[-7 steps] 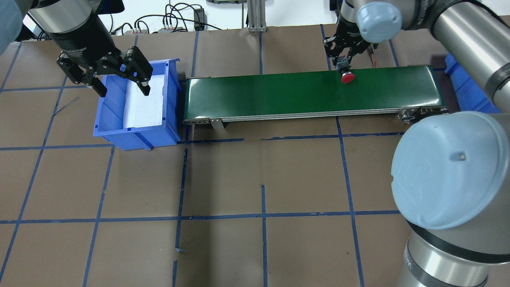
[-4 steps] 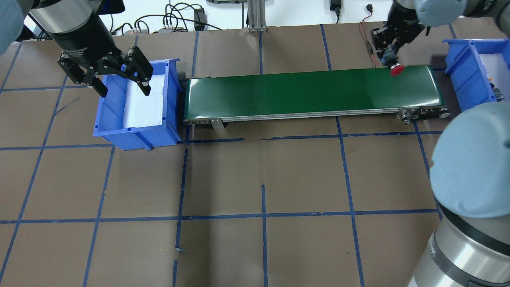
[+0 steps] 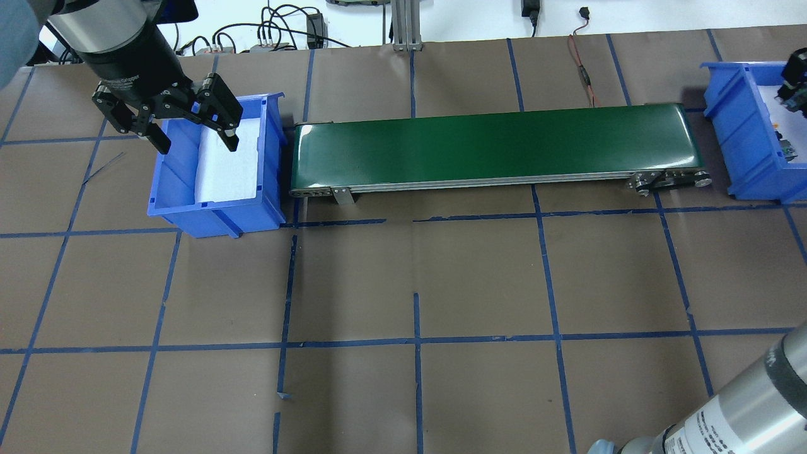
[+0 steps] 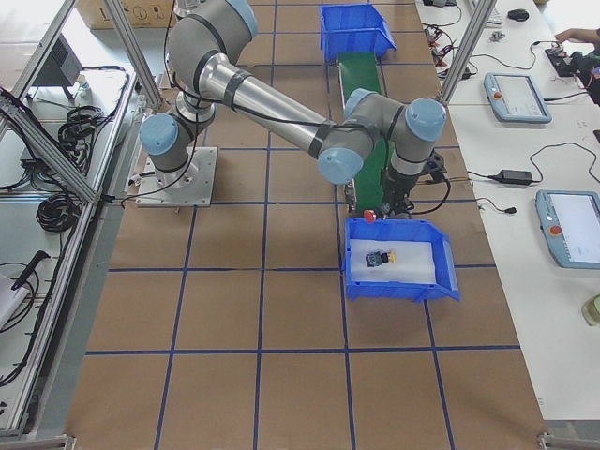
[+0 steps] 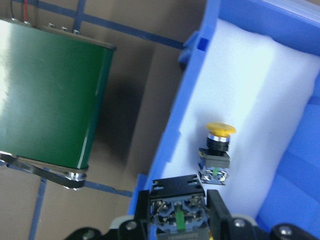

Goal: Transport two buttons from left to right
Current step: 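Lower the red button into the far bin beside the yellow one and release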

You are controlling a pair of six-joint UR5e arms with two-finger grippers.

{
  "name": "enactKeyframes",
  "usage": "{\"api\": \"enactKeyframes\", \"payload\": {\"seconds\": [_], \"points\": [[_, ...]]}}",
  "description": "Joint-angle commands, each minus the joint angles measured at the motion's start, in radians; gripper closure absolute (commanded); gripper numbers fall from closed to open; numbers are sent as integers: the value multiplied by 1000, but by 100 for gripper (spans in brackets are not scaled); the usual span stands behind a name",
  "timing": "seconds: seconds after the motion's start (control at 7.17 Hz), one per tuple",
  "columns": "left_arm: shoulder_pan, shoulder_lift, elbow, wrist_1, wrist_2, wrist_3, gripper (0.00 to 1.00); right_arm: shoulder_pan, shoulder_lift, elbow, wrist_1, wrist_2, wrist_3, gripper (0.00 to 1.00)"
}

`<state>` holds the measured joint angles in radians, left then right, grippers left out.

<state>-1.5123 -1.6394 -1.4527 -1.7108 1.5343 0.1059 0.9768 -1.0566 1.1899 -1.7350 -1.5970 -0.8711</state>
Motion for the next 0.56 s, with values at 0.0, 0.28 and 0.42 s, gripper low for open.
{"api": "enactKeyframes", "payload": {"seconds": [0.0,0.28,0.42], "points": [[1,-2,0,-1,3,0,0,-70,18,-45,-1,11,-42,91],[1,-2,0,-1,1,0,0,-70,108,-162,-3,15,-42,90],[0,-7,0,3,-3,0,0,-70,147,-197,-8,16,-42,90]]}}
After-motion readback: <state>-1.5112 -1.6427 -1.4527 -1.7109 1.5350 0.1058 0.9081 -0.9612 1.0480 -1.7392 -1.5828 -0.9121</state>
